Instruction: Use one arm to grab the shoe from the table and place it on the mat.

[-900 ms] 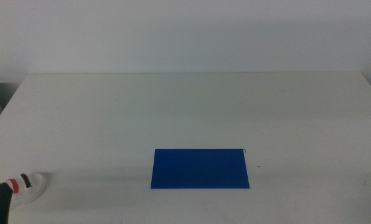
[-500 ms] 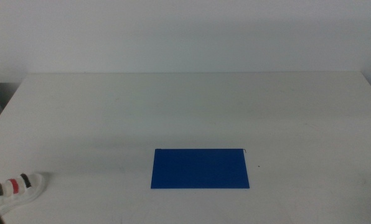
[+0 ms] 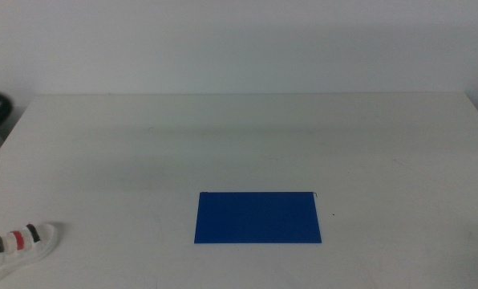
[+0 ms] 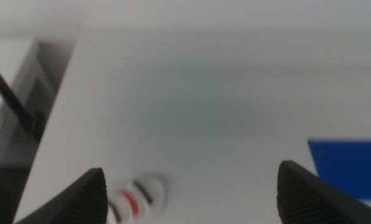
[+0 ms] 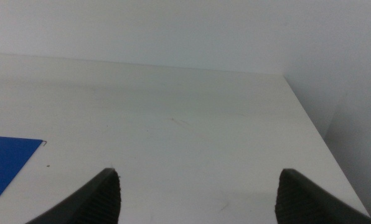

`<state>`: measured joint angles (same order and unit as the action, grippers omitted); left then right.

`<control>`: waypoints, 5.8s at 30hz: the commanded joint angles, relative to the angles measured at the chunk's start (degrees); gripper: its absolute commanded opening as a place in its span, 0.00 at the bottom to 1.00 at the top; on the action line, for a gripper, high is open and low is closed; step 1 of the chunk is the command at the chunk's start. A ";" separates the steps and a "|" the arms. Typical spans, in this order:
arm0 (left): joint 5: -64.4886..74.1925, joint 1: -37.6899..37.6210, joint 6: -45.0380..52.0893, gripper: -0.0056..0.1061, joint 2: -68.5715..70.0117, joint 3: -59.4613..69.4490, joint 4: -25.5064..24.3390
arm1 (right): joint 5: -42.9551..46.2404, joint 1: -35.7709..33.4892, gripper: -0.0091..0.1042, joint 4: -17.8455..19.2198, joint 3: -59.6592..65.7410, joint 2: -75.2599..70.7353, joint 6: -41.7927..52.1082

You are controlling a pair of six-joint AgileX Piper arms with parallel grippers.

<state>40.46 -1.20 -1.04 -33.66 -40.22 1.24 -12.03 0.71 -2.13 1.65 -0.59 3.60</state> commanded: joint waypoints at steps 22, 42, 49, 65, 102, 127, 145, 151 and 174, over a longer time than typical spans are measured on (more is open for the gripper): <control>21.23 -0.14 -3.93 0.89 -11.50 -4.76 -1.75 | 4.37 -0.04 0.65 0.52 0.28 -1.49 0.43; 31.04 -0.14 27.95 0.89 -30.70 -17.51 -7.43 | 4.37 -0.04 0.65 0.52 0.28 -1.49 0.43; 28.85 8.60 41.46 0.89 -40.37 -20.97 -1.77 | 4.37 -0.04 0.65 0.52 0.28 -1.49 0.43; 21.08 15.21 56.87 0.89 -60.59 -22.67 -1.56 | 4.37 -0.04 0.65 0.52 0.28 -1.49 0.43; 34.75 -2.56 48.27 0.04 -68.52 -38.86 -3.42 | 4.37 -0.04 0.65 0.52 0.28 -1.49 0.43; 34.65 -32.87 45.82 0.04 -82.52 -63.42 1.38 | 4.37 -0.04 0.65 0.52 0.28 -1.49 0.43; 34.57 -36.31 30.35 0.04 -85.97 -65.87 1.94 | 4.37 -0.04 0.65 0.52 0.28 -1.49 0.43; 34.57 -36.31 5.46 0.04 -85.97 -65.87 1.22 | 4.37 -0.04 0.65 0.52 0.28 -1.49 0.43; 34.62 -36.31 -119.67 0.04 -85.97 -65.87 -5.71 | 4.37 -0.04 0.65 0.52 0.28 -1.49 0.43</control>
<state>69.84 -37.28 -116.08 -123.31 -104.15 -2.15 -12.03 0.71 -2.13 1.65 -0.59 3.60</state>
